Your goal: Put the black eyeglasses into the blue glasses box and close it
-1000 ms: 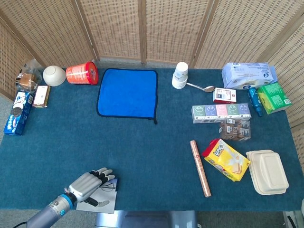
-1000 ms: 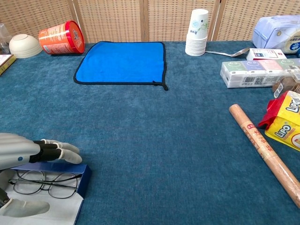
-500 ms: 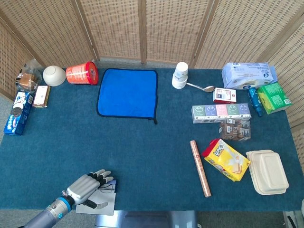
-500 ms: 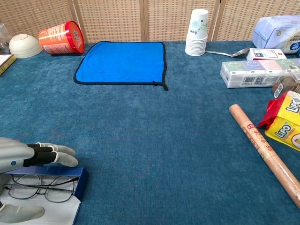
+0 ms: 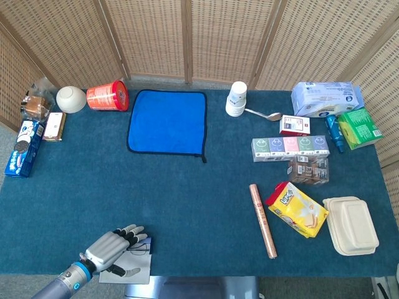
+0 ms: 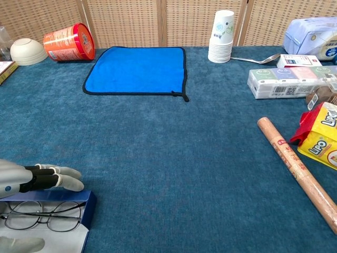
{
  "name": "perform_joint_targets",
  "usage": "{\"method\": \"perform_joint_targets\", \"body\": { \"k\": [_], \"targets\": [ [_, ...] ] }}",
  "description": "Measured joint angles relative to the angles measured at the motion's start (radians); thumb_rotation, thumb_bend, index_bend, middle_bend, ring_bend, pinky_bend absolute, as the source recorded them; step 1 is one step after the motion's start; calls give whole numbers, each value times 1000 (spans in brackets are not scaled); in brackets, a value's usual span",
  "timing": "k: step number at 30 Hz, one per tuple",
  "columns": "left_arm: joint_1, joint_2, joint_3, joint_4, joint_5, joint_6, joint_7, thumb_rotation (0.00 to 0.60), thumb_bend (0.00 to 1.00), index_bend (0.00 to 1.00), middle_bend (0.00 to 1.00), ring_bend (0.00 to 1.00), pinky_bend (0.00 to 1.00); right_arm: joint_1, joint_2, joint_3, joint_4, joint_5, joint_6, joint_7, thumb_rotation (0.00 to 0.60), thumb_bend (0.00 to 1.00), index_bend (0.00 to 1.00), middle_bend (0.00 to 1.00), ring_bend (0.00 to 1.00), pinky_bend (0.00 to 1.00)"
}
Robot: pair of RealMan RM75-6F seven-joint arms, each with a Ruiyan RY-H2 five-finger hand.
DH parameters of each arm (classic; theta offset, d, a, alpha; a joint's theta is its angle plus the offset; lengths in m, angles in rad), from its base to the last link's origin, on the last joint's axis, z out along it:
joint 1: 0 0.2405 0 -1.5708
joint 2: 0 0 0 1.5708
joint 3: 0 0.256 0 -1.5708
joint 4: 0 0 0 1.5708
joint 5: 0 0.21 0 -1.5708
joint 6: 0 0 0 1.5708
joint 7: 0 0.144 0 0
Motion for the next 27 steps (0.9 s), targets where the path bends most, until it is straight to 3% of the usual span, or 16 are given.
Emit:
{"method": "perform_joint_targets", "body": {
  "k": [11, 17, 22, 27],
  "targets": [
    [22, 4, -20, 12, 16, 28, -3, 198, 213, 34, 6, 0, 193, 2, 4, -1, -1, -3, -2, -2, 416, 434, 149, 291, 230, 237],
    [53, 0, -30, 24, 67, 81, -8, 204, 277, 0, 0, 0, 178, 7, 5, -1, -3, -5, -4, -3, 417, 432, 149, 291, 231, 236],
    [108, -27, -29, 63, 196, 183, -21, 213, 306, 48, 15, 0, 168, 27, 7, 1, -6, -19, -25, -11, 417, 432, 149, 291, 230, 237],
    [209, -81, -6, 177, 422, 370, -67, 318, 305, 97, 51, 0, 164, 57, 10, 6, -15, -37, -53, -27, 416, 432, 150, 291, 230, 236]
  ]
}}
